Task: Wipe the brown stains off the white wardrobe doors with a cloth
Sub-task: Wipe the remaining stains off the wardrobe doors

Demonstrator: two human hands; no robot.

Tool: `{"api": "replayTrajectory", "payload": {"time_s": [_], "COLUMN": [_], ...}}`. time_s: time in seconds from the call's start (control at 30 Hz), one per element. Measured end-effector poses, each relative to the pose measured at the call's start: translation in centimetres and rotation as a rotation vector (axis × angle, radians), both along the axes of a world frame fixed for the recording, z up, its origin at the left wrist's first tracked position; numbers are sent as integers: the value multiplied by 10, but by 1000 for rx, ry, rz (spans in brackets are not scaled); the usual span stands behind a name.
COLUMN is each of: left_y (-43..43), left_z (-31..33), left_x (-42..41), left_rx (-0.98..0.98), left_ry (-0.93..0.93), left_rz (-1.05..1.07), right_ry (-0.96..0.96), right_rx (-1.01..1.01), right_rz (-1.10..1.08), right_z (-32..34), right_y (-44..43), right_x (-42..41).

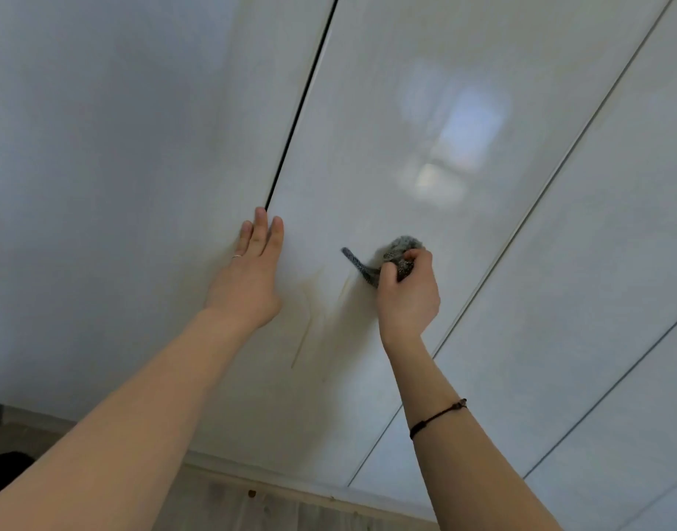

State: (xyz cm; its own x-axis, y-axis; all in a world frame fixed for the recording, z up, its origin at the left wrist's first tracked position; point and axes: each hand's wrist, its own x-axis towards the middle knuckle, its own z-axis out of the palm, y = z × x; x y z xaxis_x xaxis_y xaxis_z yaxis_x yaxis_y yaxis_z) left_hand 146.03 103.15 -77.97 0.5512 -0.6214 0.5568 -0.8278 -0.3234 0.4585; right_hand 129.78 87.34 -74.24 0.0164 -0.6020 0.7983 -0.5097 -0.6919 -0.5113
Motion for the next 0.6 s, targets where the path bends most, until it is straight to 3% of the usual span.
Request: {"api": "replayTrajectory", "payload": {"time_s": [0.03,0.1,0.27,0.33,0.4,0.53,0.6], "left_y": [0,1,4,5,5,6,7], "left_z": [-1,-1,2,2,3,3,4], "left_x": [0,-1,-2,-3,-2,-1,1], "left_rx": [0,8,21,15,6,12,12], "left_ry": [-1,-6,-12,-3,-5,21,38], "left_rz": [0,8,17,11,7,-9,-36], "right_ry": [-108,-134,490,633,527,-153,-239], "right_rx": [25,36,-130,-231,-213,56,93], "right_rz": [8,42,158,204,145,66,97], "right_z": [10,9,-84,-102,-80,-3,3], "right_y": [1,12,31,28,21,11,16], "right_x": [4,15,19,10,11,23,32]}}
